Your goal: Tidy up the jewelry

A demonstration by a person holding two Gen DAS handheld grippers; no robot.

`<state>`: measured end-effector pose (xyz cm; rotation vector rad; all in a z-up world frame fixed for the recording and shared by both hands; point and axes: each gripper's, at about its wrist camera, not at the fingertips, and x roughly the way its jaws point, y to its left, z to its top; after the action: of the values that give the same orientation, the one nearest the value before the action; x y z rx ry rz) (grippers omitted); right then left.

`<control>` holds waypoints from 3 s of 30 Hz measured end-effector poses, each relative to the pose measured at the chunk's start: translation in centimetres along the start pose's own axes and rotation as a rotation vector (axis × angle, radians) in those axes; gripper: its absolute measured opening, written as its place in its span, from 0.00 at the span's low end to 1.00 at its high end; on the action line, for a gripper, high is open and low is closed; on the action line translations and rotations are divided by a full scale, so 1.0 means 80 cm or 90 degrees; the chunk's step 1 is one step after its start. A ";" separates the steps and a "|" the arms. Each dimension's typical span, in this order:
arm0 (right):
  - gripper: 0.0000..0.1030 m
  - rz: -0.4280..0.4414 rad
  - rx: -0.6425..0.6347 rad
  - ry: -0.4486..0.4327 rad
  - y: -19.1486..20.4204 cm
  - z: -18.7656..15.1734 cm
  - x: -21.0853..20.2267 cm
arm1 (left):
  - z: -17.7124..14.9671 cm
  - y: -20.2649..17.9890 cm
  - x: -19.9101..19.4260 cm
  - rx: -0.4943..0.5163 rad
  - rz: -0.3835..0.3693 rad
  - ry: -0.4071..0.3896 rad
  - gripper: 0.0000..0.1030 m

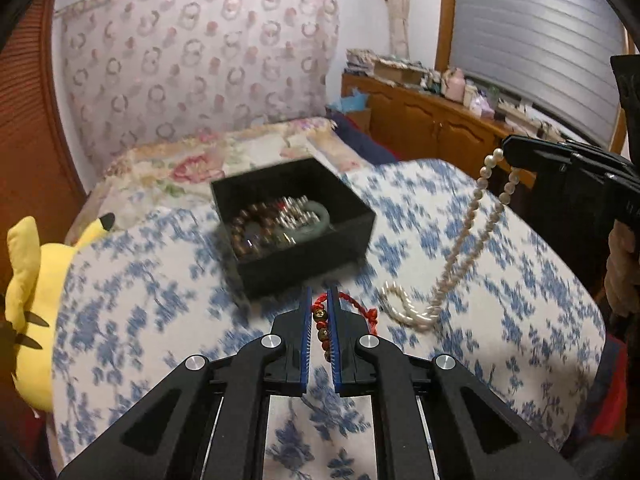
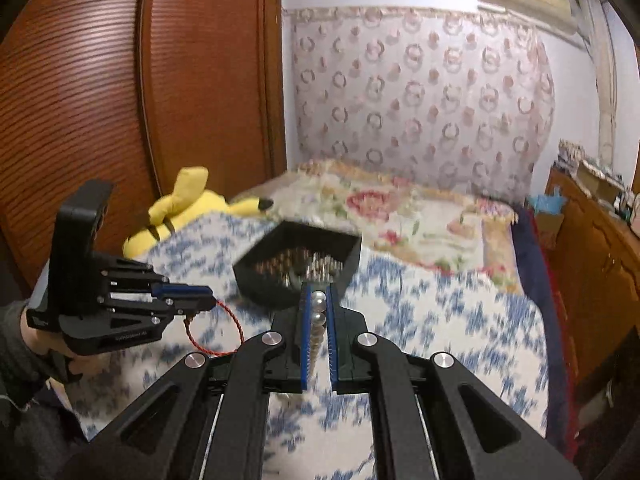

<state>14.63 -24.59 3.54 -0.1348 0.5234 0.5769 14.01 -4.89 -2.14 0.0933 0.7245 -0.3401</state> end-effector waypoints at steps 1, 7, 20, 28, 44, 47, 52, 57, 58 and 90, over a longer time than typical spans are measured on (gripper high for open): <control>0.08 -0.001 -0.003 -0.006 0.000 0.006 -0.001 | 0.003 0.002 -0.002 -0.002 0.002 -0.004 0.06; 0.08 -0.002 -0.017 -0.034 -0.003 0.045 -0.002 | 0.033 0.015 -0.007 -0.007 0.014 -0.033 0.07; 0.08 0.000 -0.036 -0.100 -0.014 0.139 0.015 | 0.079 0.041 0.027 -0.039 0.021 -0.053 0.07; 0.08 0.019 -0.034 -0.092 -0.013 0.168 0.047 | 0.086 0.062 0.067 -0.070 0.029 -0.031 0.07; 0.58 -0.019 0.021 0.025 0.016 0.057 0.100 | 0.029 0.058 -0.022 -0.097 0.123 -0.087 0.92; 0.79 -0.052 0.034 0.009 0.024 0.033 0.077 | 0.013 0.052 -0.045 -0.104 0.133 -0.095 0.92; 0.93 -0.100 0.070 -0.008 0.038 -0.011 0.036 | -0.010 0.039 -0.072 -0.105 0.145 -0.104 0.92; 0.98 -0.137 0.093 -0.021 0.048 -0.046 0.002 | -0.030 0.026 -0.092 -0.103 0.148 -0.111 0.92; 0.98 -0.146 0.097 -0.020 0.051 -0.054 -0.005 | -0.033 0.024 -0.094 -0.101 0.148 -0.112 0.92; 0.98 -0.167 0.132 -0.051 0.052 -0.079 -0.042 | -0.052 0.001 -0.127 -0.092 0.149 -0.130 0.92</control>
<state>7.24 -24.43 -0.10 0.0176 0.4759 0.2681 4.33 -1.21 1.52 0.0055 0.5274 -0.0717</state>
